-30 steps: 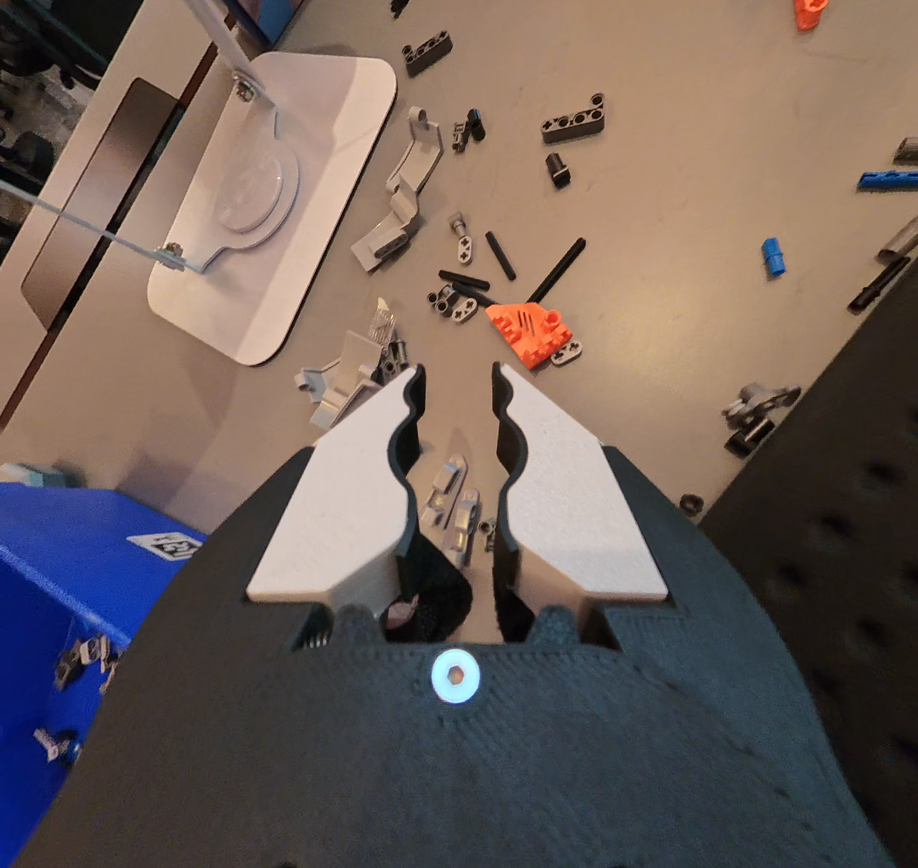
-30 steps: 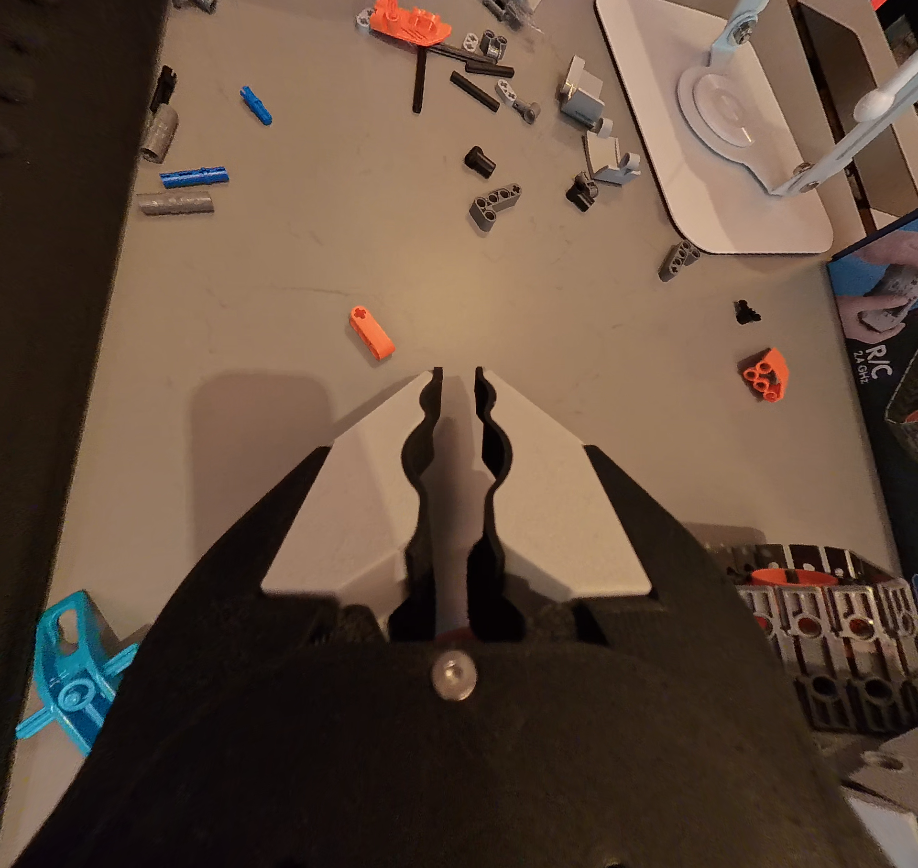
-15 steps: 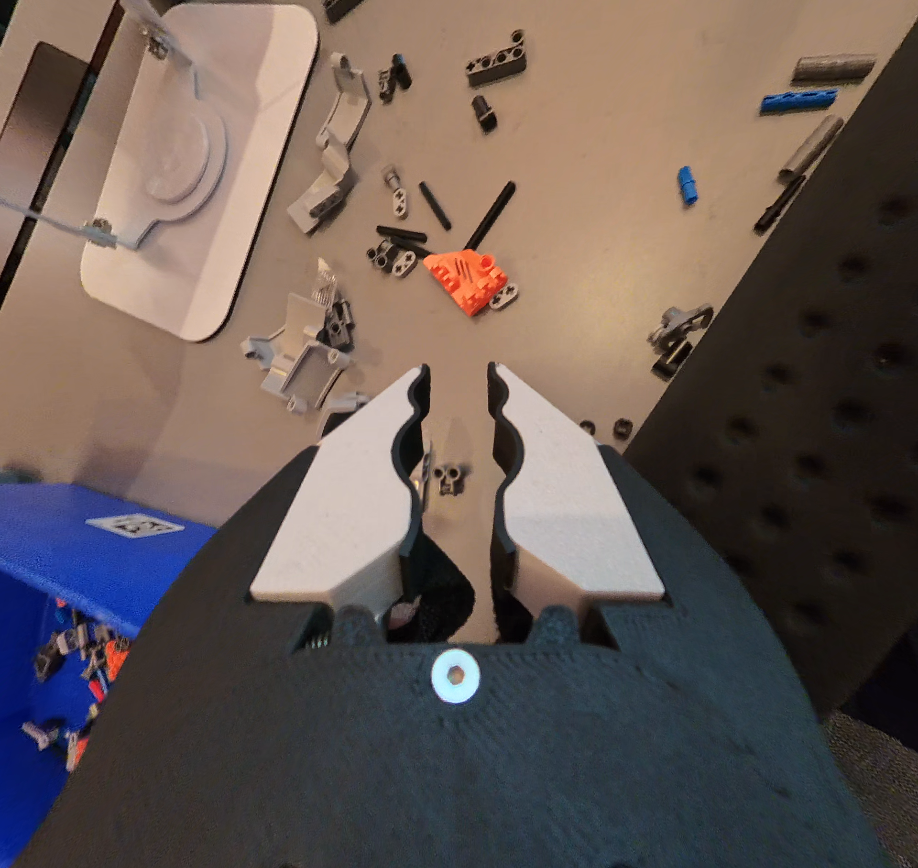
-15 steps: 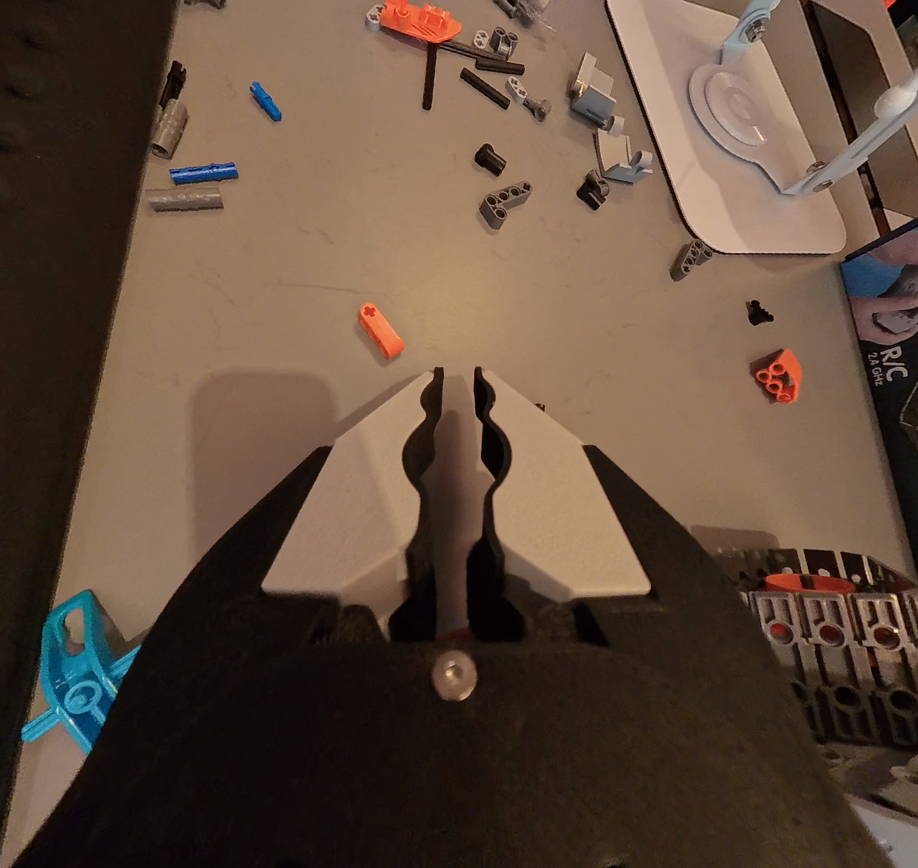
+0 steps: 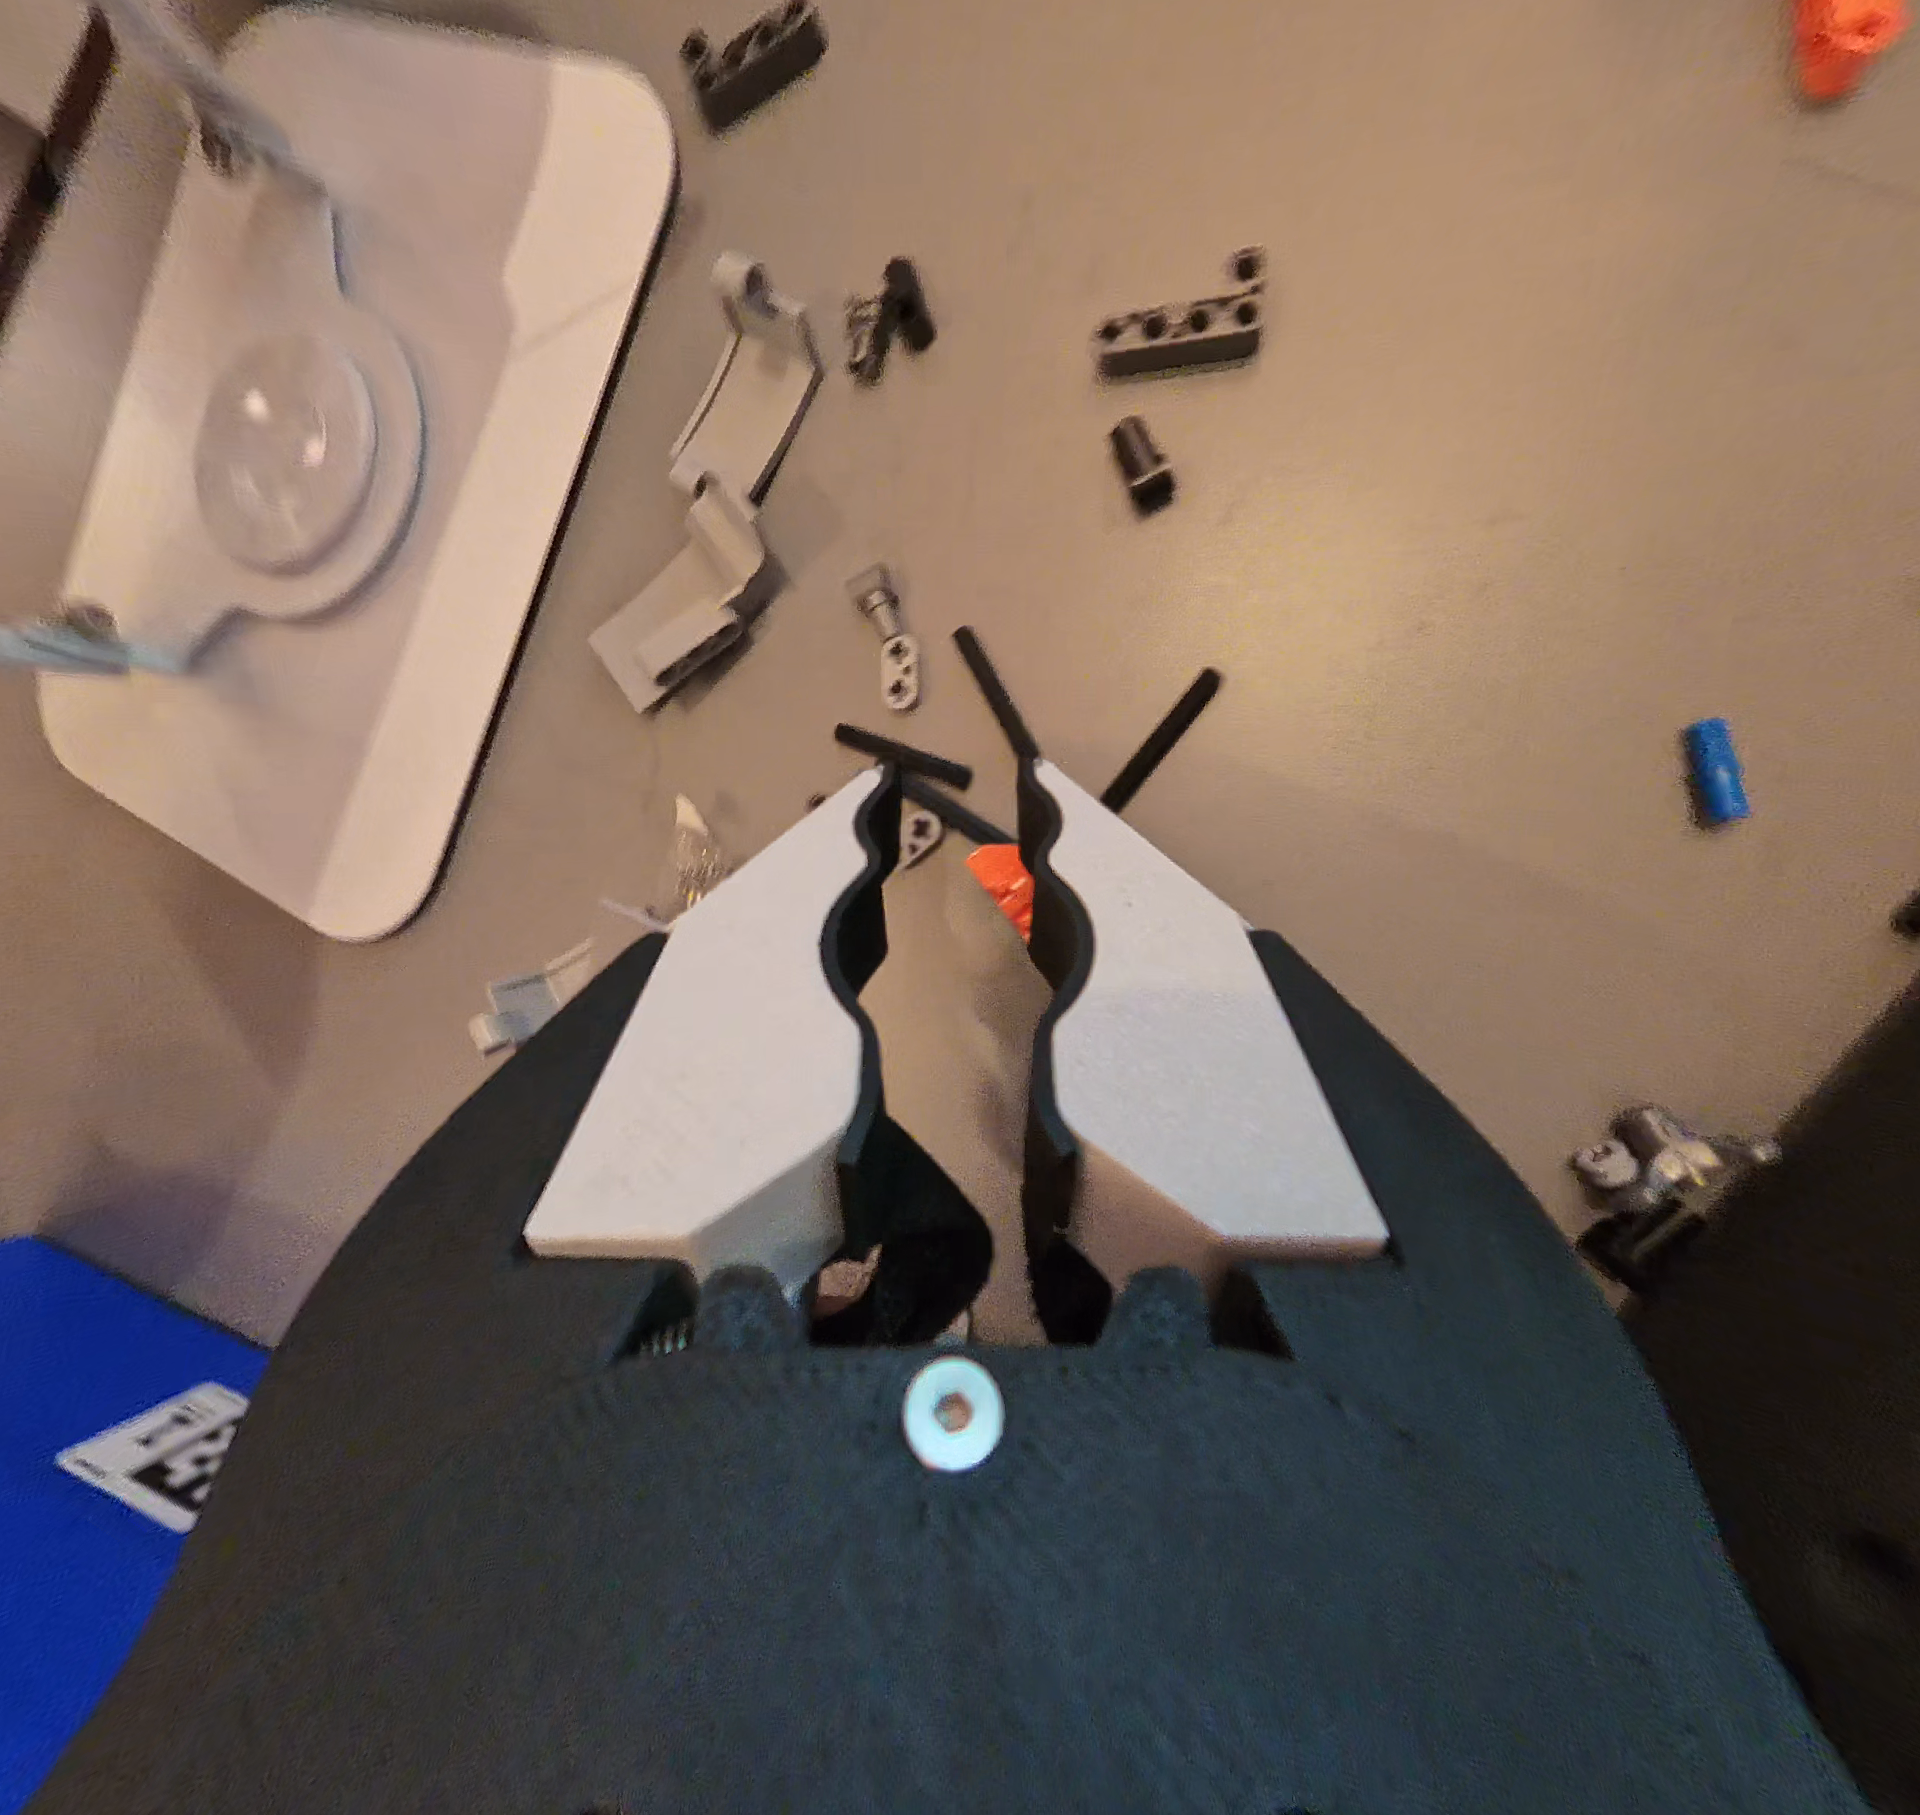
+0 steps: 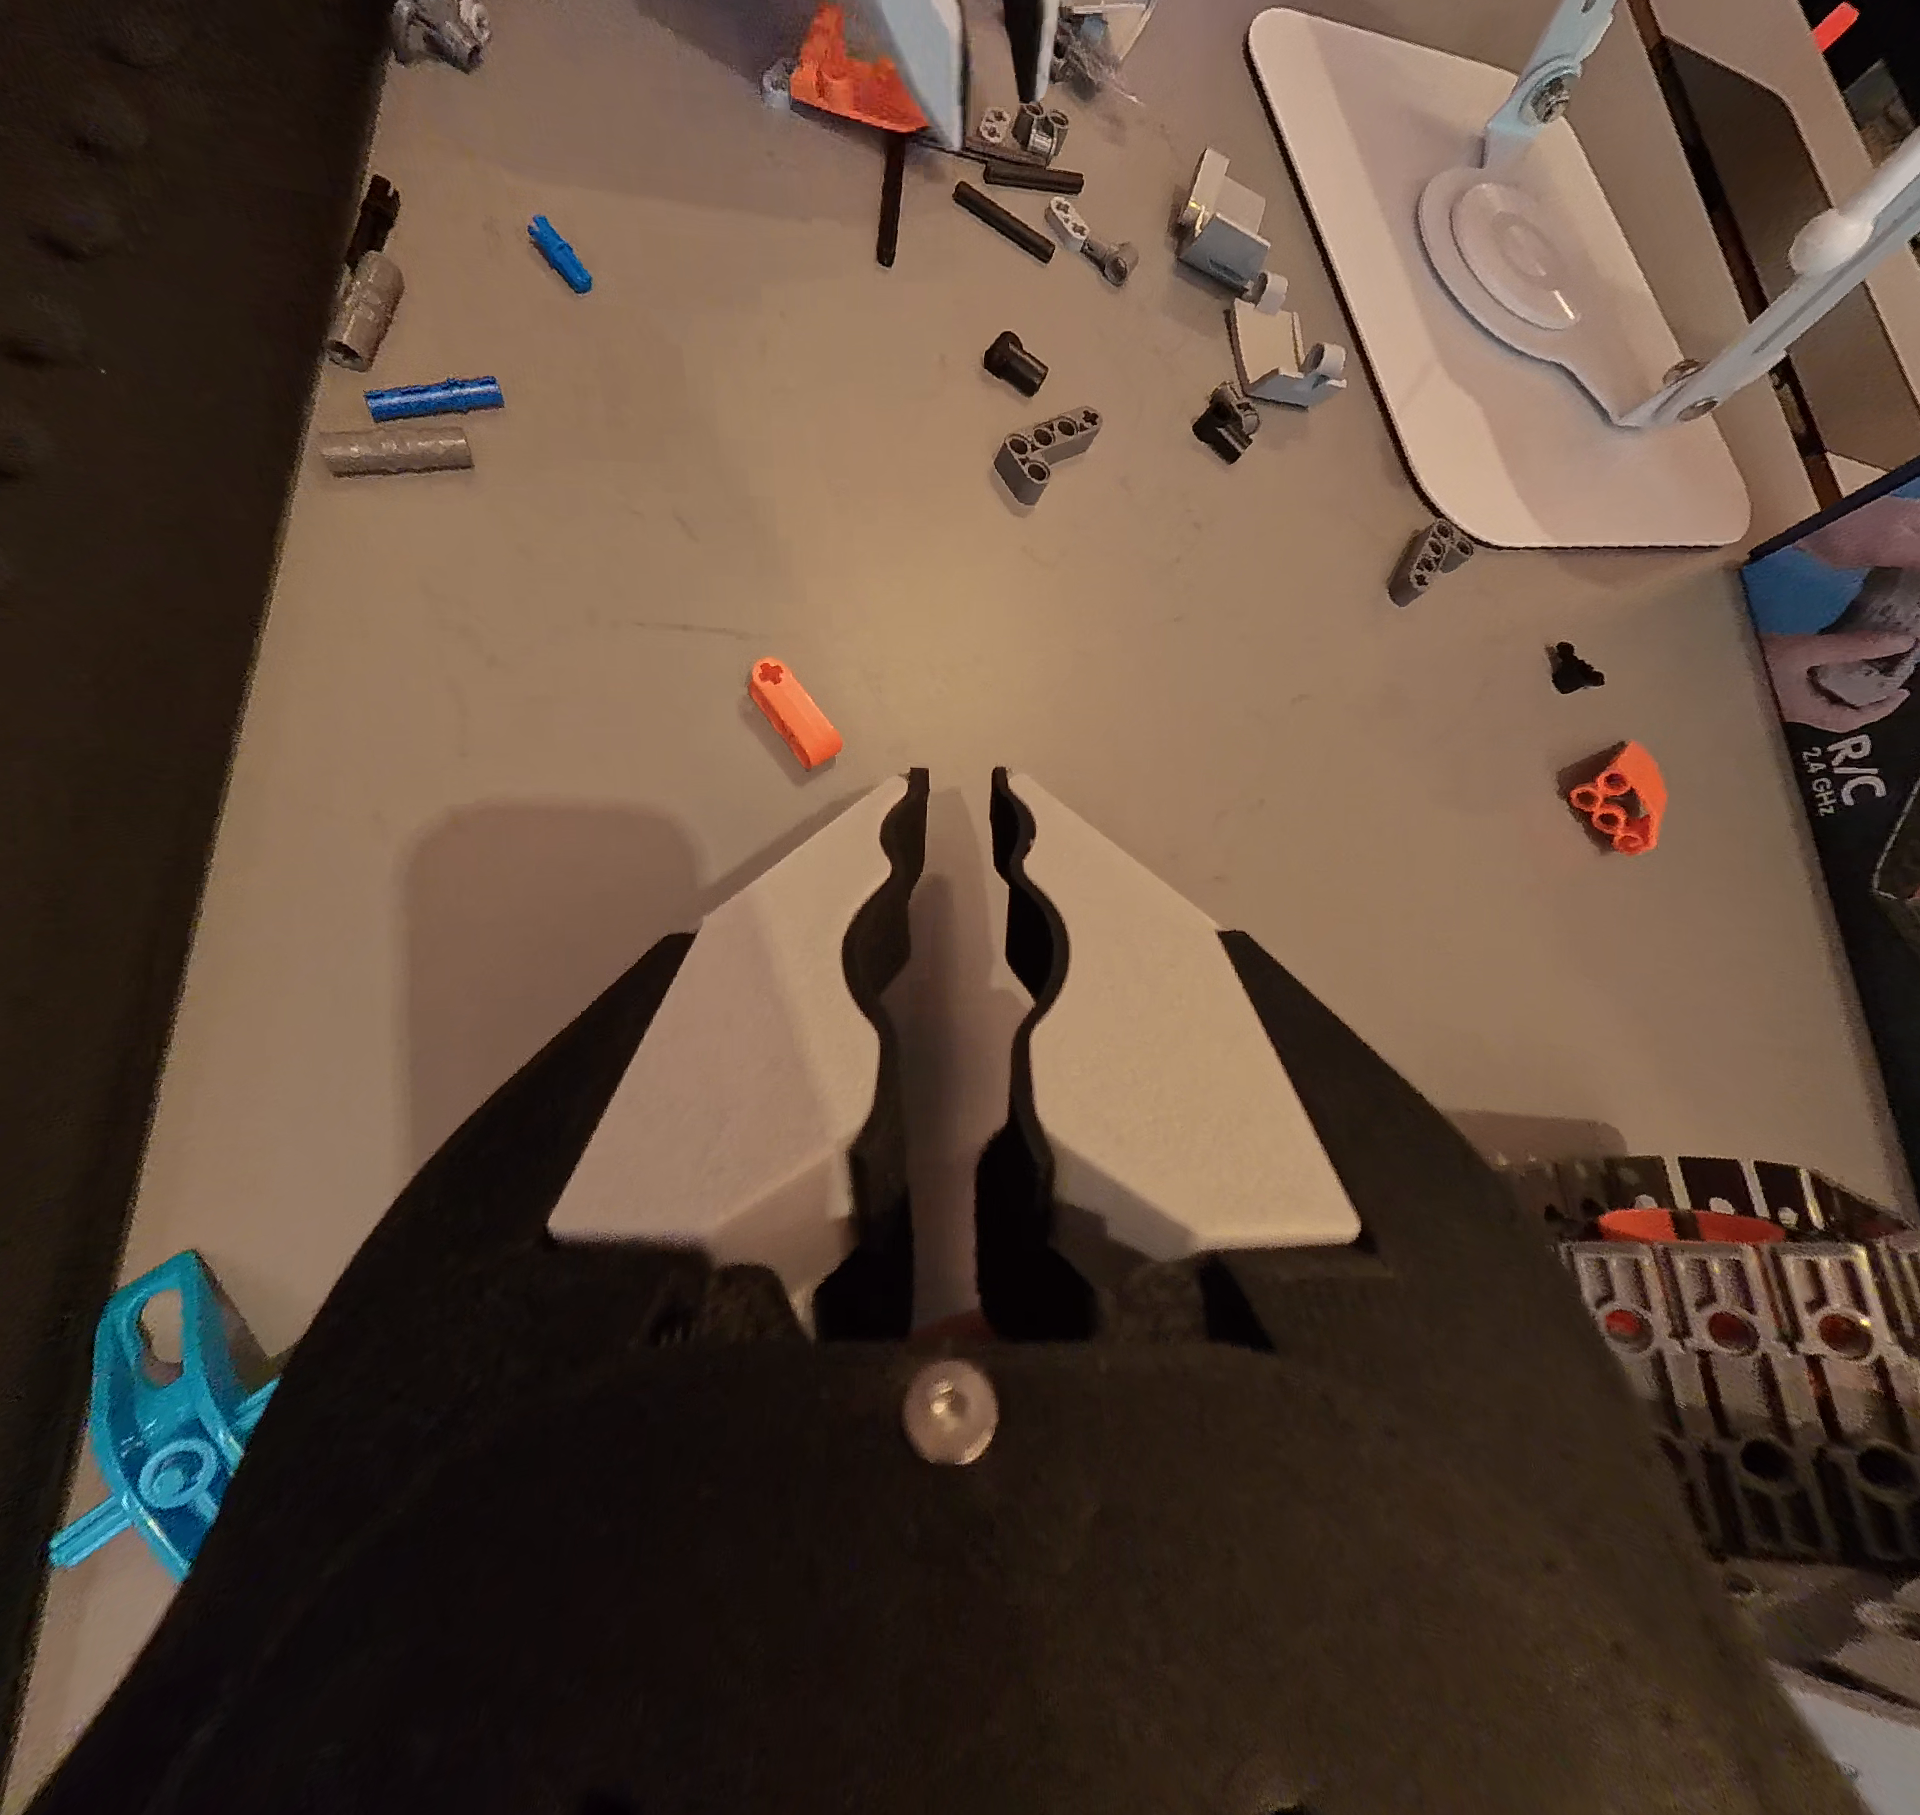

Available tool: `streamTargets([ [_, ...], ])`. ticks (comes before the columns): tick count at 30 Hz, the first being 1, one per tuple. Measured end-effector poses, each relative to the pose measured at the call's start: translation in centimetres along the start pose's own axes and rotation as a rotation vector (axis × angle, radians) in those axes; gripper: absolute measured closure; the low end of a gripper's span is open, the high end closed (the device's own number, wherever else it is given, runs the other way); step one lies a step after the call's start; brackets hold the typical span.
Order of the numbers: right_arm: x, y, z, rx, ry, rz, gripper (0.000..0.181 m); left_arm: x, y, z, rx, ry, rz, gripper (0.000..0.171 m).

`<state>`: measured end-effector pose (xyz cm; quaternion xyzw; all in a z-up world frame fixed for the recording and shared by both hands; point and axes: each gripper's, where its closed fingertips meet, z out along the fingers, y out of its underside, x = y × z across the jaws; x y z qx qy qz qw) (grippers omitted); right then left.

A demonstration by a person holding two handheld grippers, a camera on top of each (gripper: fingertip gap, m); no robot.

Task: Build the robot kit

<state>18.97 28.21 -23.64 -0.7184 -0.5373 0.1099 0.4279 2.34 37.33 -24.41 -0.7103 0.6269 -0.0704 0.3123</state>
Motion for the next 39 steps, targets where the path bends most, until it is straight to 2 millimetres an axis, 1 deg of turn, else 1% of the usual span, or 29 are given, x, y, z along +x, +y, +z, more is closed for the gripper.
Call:
streamTargets([
  [3,-0.1,0.0,0.0,-0.002,-0.004,-0.005,0.172,-0.5,1.3,0.6,-0.066,0.029,-0.095,0.154],
  [7,-0.1,-0.1,-0.1,0.002,-0.004,-0.006,0.172,0.0,1.7,0.2,-0.073,0.075,-0.143,0.158],
  [13,0.0,0.0,0.0,-0.002,-0.002,-0.008,0.172,0.5,1.9,0.0,-0.081,0.092,-0.061,0.162],
  [17,0.0,0.1,-0.1,-0.005,0.0,-0.012,0.172,0.5,1.8,0.1,-0.086,0.087,0.01,0.161],
  [19,0.0,0.0,-0.1,-0.004,0.002,-0.013,0.172,0.4,1.6,0.2,-0.092,0.08,0.02,0.159],
  [24,0.0,0.0,-0.2,-0.006,0.006,-0.021,0.173,0.5,1.2,0.5,-0.093,0.081,0.052,0.163],
  [25,0.0,0.0,-0.2,-0.005,0.007,-0.022,0.173,0.7,1.1,0.5,-0.086,0.09,0.068,0.169],
  [26,0.0,-0.1,-0.2,-0.003,0.007,-0.022,0.173,1.1,1.1,0.5,-0.085,0.103,0.079,0.169],
  [32,0.0,-0.2,-0.4,0.001,0.011,-0.025,0.173,1.7,0.6,0.4,-0.036,0.091,0.106,0.169],
  [36,0.1,-0.4,-0.4,0.009,0.016,-0.023,0.173,1.7,-0.4,-0.1,0.013,0.076,0.125,0.17],
  [39,0.3,-1.2,-0.7,0.045,0.024,-0.01,0.173,1.9,-1.9,-0.9,0.079,0.07,0.149,0.17],
])
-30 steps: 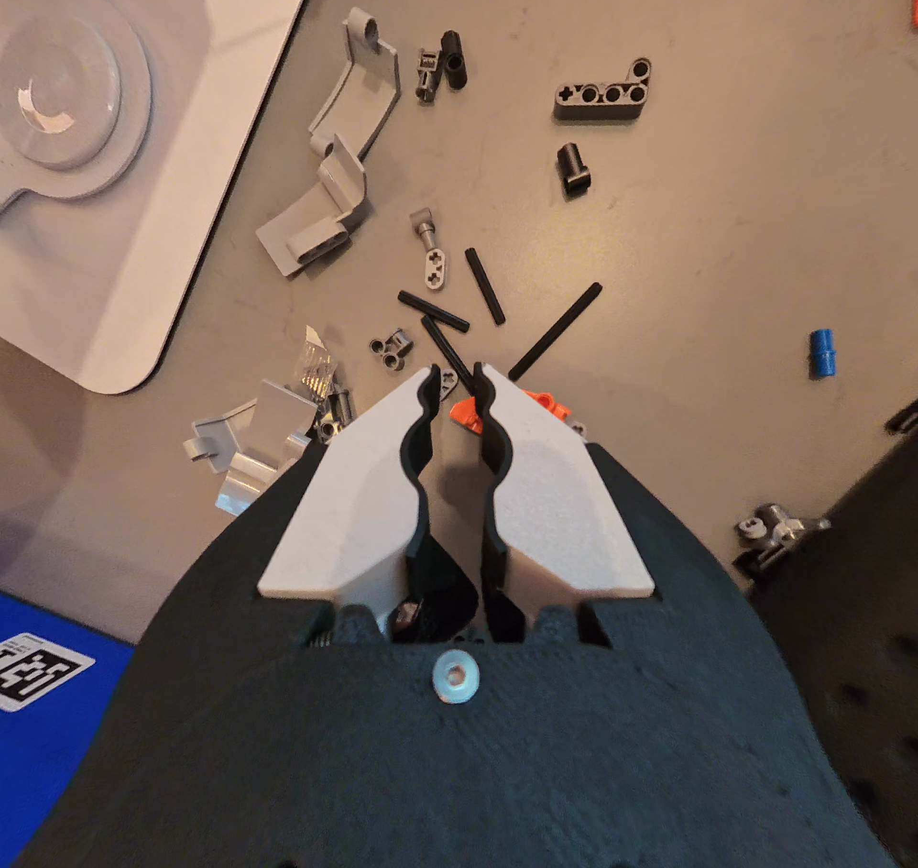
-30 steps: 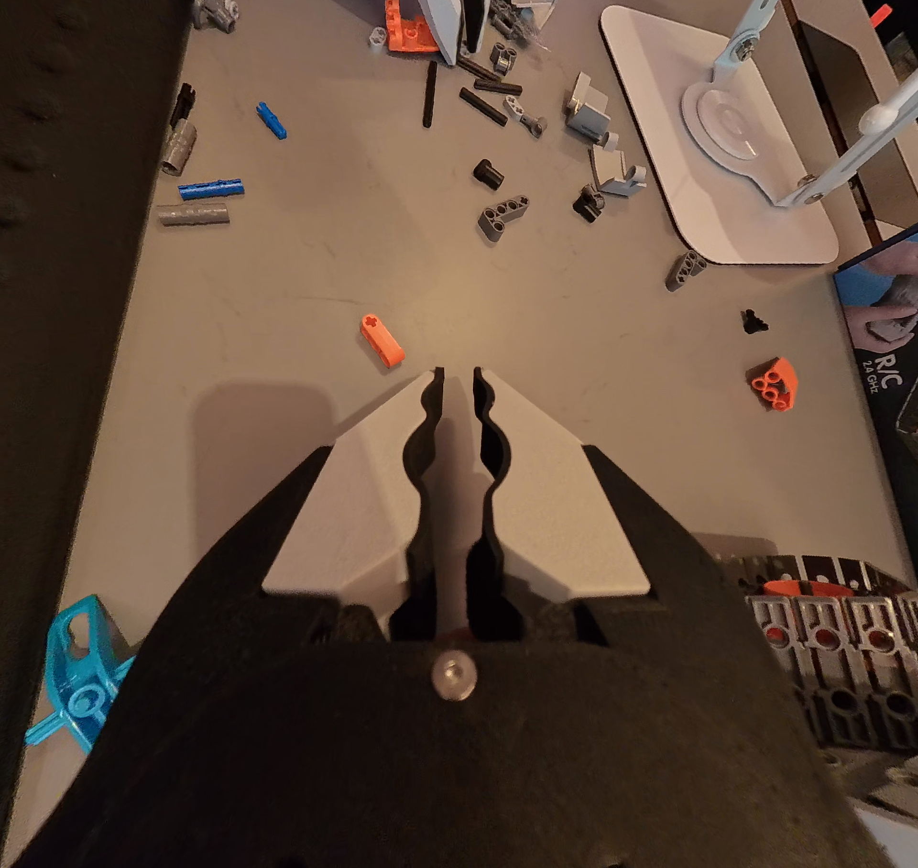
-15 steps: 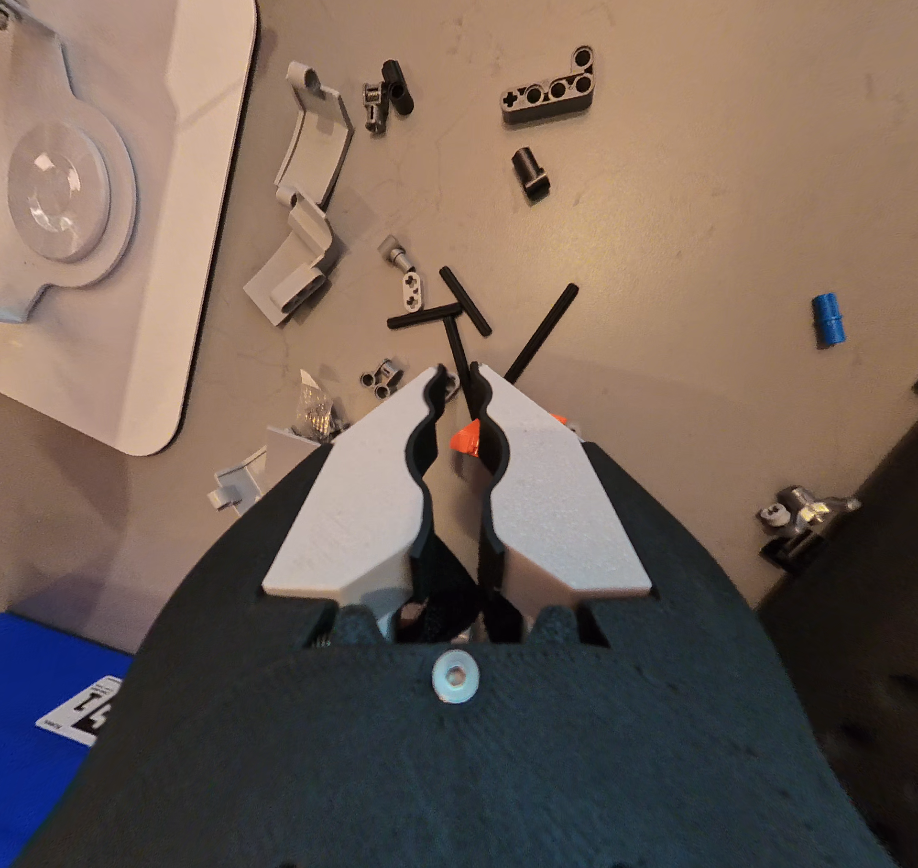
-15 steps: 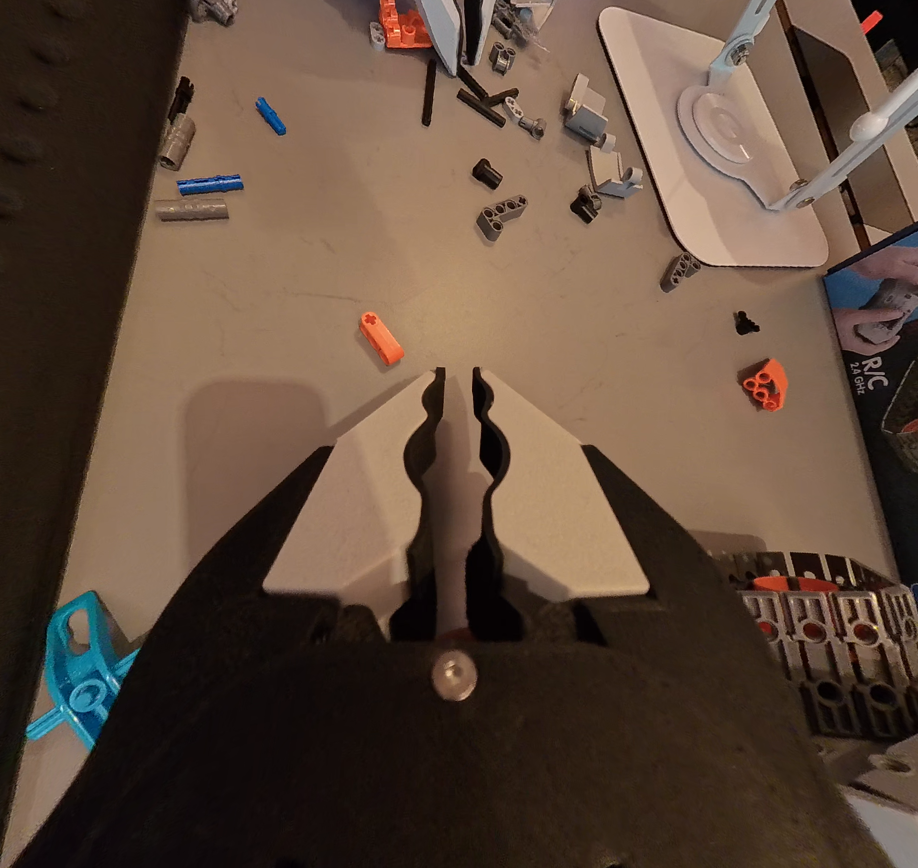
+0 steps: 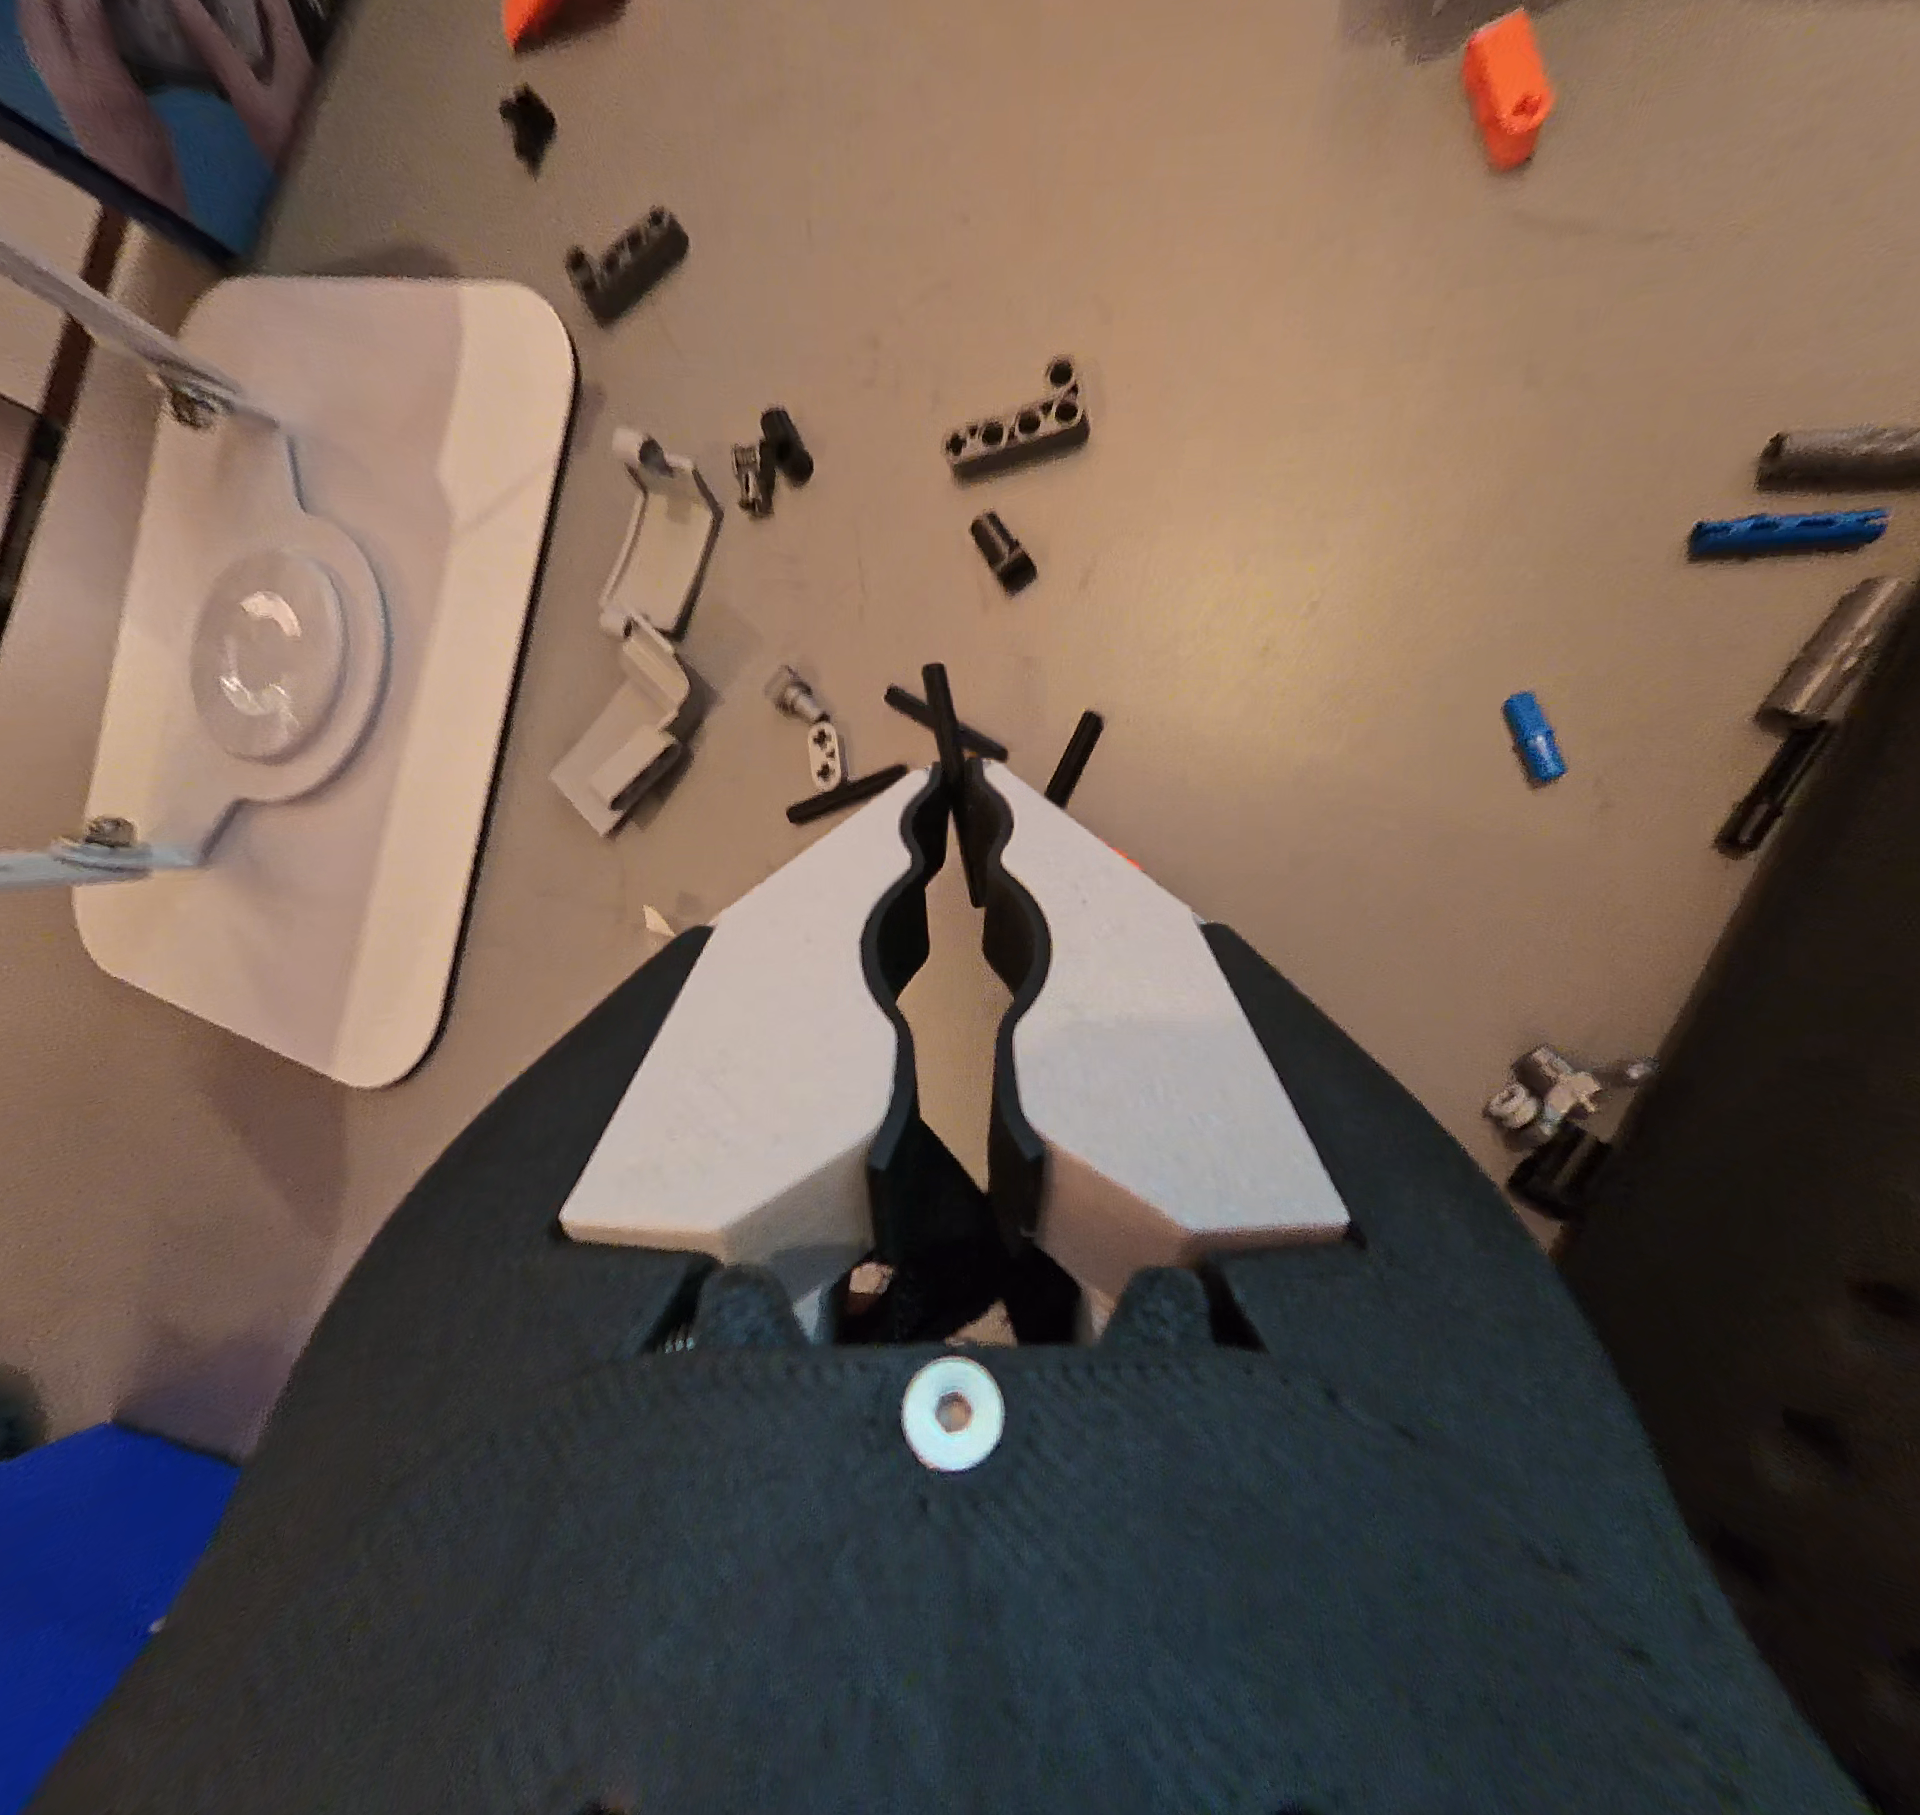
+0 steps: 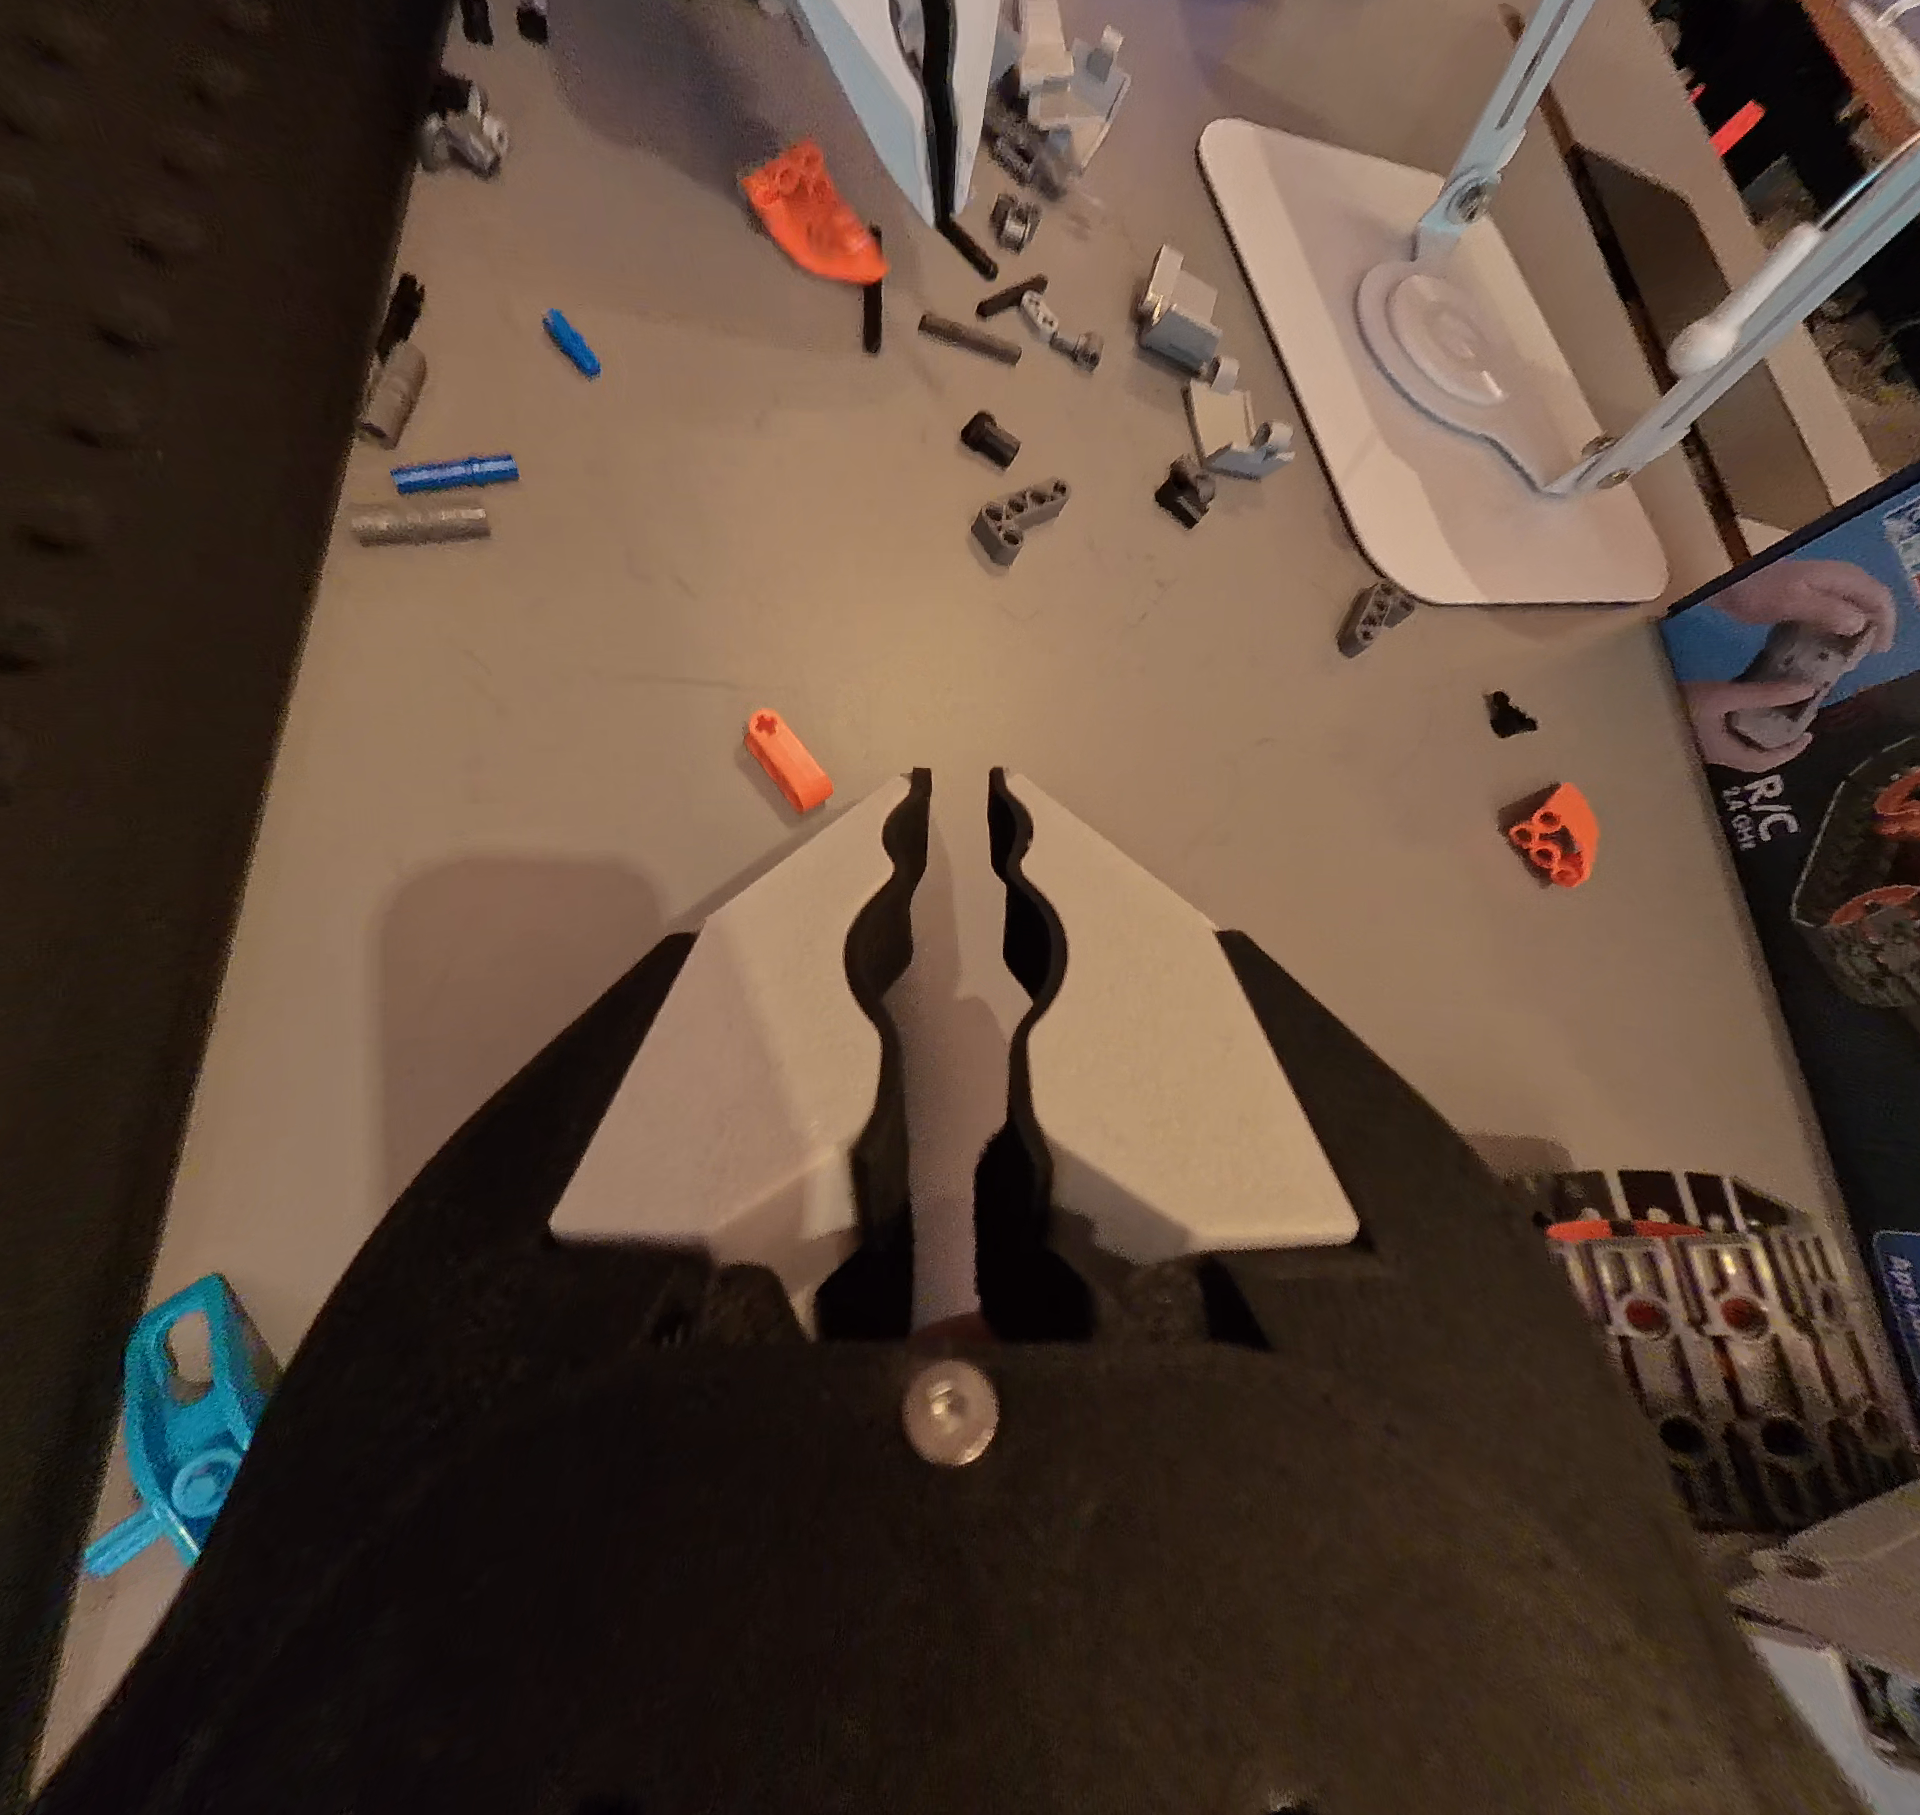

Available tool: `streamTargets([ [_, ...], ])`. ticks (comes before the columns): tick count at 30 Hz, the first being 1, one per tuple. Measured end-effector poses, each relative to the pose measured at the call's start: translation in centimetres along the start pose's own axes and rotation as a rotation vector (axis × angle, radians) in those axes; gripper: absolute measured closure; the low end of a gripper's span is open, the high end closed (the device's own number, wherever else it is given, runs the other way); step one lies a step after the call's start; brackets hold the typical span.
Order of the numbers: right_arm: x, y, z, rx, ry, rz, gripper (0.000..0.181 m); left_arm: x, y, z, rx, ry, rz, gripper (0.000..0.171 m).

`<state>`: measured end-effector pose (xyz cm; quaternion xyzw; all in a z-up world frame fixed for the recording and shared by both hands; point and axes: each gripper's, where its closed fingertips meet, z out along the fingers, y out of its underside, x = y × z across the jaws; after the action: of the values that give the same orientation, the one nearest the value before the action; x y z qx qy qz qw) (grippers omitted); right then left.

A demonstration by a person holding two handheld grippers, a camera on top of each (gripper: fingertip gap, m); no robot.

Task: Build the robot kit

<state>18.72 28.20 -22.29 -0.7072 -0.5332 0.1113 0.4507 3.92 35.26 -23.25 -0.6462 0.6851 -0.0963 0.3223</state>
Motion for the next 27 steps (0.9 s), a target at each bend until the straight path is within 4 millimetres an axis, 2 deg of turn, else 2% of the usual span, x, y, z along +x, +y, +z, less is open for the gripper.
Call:
streamTargets([
  [7,0.9,-3.0,-1.0,0.096,0.093,-0.042,0.17,1.3,-4.1,-0.9,0.124,0.023,0.109,0.17],
  [11,0.6,-5.5,-1.4,0.138,0.105,-0.082,0.165,2.2,-6.1,-1.2,0.171,0.033,0.189,0.171],
  [15,0.0,-7.0,-0.8,0.114,0.098,-0.163,0.161,3.5,-8.1,-1.9,0.224,0.029,0.302,0.17],
  [19,-0.8,-8.0,0.6,0.07,0.091,-0.259,0.158,4.3,-9.3,-2.3,0.215,-0.027,0.402,0.17],
  [23,-1.2,-8.5,1.4,0.069,0.065,-0.254,0.158,4.7,-9.5,-2.4,0.189,-0.079,0.5,0.17],
  [27,-1.5,-8.5,1.7,0.086,0.043,-0.23,0.171,5.3,-9.6,-2.3,0.189,-0.077,0.537,0.17],
])
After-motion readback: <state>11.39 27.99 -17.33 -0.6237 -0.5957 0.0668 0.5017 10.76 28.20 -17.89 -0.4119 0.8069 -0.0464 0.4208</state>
